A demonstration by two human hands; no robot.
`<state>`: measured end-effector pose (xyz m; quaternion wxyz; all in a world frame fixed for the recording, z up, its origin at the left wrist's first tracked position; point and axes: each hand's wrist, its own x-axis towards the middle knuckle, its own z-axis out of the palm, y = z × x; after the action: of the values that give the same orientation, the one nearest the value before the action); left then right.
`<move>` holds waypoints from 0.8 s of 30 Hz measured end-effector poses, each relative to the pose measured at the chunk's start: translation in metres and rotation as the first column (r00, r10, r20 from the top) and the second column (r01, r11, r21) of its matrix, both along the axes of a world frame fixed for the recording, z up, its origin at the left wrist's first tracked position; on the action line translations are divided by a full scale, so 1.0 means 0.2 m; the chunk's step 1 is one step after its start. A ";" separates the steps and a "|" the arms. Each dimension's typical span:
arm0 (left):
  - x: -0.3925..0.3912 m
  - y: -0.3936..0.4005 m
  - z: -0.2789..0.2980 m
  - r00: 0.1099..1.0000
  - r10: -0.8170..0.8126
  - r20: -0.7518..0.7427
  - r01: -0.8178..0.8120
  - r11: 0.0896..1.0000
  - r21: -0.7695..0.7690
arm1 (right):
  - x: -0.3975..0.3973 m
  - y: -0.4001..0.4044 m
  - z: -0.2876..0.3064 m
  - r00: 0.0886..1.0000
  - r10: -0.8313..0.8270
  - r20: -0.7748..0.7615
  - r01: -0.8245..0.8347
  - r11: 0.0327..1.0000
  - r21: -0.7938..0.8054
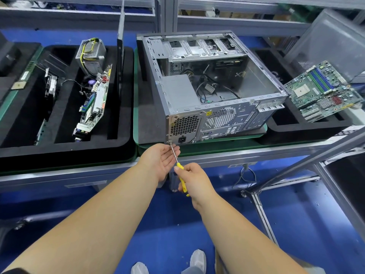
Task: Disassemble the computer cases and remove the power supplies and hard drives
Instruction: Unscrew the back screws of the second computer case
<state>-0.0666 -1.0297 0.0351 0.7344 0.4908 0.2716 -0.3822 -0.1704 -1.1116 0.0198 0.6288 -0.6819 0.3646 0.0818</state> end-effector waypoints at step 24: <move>-0.01 -0.03 0.00 0.999 0.050 -0.015 -0.050 0.999 0.010 | 0.03 -0.01 0.01 0.999 -0.003 -0.040 0.004 1.000 0.031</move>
<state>-0.0693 -1.0348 0.0359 0.7393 0.4843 0.2913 -0.3662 -0.1654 -1.1126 0.0217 0.6321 -0.6696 0.3770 0.0999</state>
